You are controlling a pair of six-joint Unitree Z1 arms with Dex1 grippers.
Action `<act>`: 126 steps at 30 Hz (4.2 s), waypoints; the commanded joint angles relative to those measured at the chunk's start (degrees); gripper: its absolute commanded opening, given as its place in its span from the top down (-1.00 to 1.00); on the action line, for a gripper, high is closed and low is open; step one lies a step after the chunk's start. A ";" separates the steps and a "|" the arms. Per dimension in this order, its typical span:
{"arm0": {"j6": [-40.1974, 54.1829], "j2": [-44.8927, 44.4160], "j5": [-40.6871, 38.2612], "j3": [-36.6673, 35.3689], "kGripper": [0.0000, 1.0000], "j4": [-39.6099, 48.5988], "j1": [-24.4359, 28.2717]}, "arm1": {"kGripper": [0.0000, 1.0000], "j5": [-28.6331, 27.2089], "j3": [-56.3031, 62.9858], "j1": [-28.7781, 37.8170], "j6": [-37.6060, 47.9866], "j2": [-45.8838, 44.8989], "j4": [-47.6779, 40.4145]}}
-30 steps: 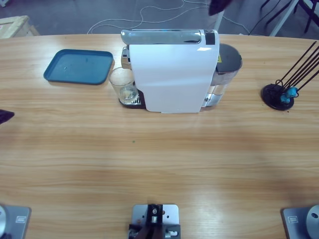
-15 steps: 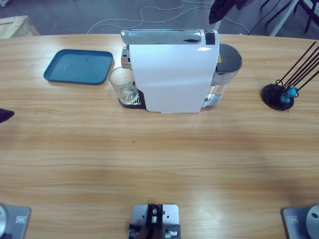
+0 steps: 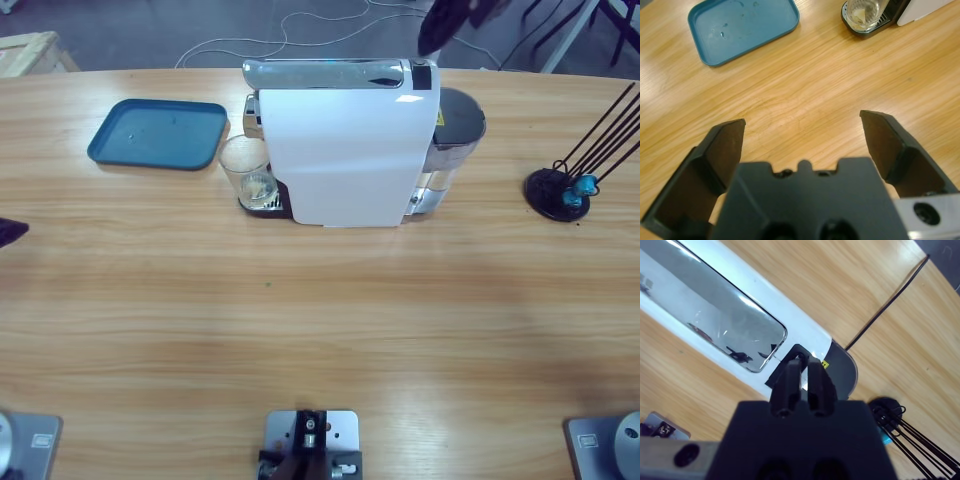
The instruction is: Pour coffee
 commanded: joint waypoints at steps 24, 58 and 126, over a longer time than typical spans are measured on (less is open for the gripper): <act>-0.40 2.44 0.53 0.38 -0.98 -0.33 0.43 | -1.00 -2.84 -12.80 0.54 3.15 -0.42 7.63; -0.48 3.90 0.02 0.81 -0.98 -1.15 0.43 | -1.00 -0.85 -12.29 0.54 3.61 -4.34 12.36; -0.85 -8.90 -13.96 23.94 -0.92 -32.23 0.17 | -1.00 12.67 98.06 1.80 2.89 -86.22 -54.79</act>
